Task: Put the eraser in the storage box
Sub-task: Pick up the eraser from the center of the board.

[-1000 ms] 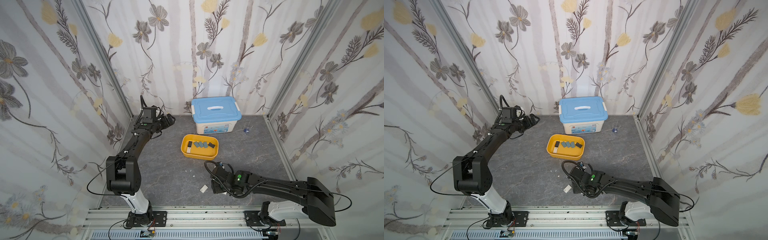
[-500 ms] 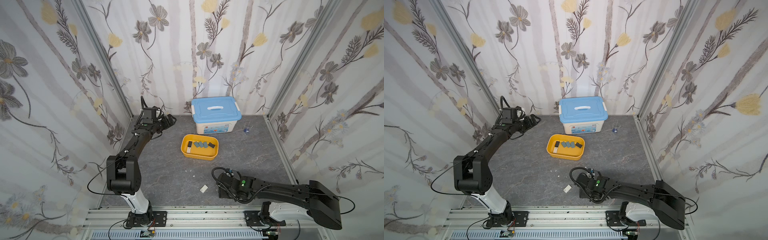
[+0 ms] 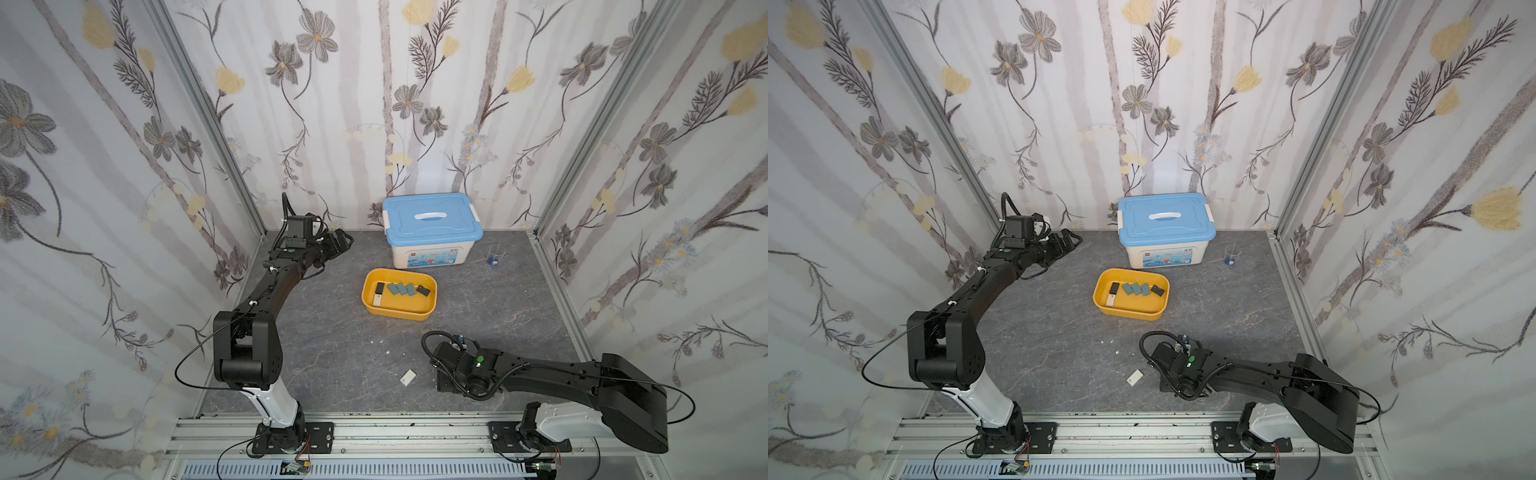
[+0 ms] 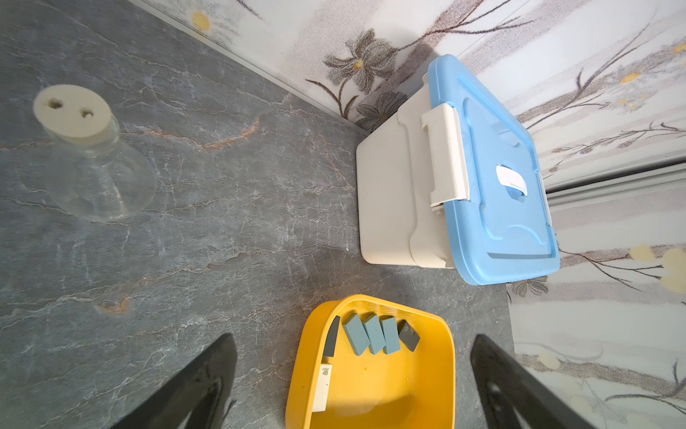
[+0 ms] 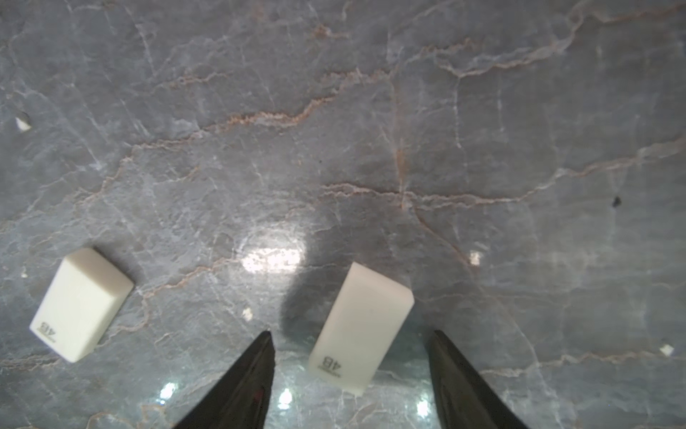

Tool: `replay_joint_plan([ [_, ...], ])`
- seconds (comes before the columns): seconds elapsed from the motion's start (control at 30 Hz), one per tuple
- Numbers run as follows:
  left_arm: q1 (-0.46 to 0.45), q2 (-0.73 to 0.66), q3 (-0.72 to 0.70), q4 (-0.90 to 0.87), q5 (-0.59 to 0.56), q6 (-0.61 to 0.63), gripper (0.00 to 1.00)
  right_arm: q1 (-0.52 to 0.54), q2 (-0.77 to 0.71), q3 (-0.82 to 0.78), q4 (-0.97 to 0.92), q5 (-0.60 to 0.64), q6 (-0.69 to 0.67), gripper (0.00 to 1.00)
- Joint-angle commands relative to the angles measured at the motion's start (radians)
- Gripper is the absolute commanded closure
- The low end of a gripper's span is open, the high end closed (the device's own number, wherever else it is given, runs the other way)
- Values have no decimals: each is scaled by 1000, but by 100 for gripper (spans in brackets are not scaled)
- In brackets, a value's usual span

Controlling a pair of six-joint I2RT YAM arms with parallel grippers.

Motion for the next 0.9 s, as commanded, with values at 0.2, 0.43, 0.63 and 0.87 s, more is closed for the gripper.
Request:
replay_joint_plan([
  [0.2,2,6,4,22,-3,5,0,-10,55,19,45,-26,-27,54],
  [0.43,2,3,1,23,-3,5,0,-9,62,32,51,-31,-48,70],
  [0.63,3,5,1,23,1,3,0,-9,60,131,5,49,-120,74],
  [0.87,3,4,7,11,-1,3,0,-50,91,364,-29,138,-271,75],
])
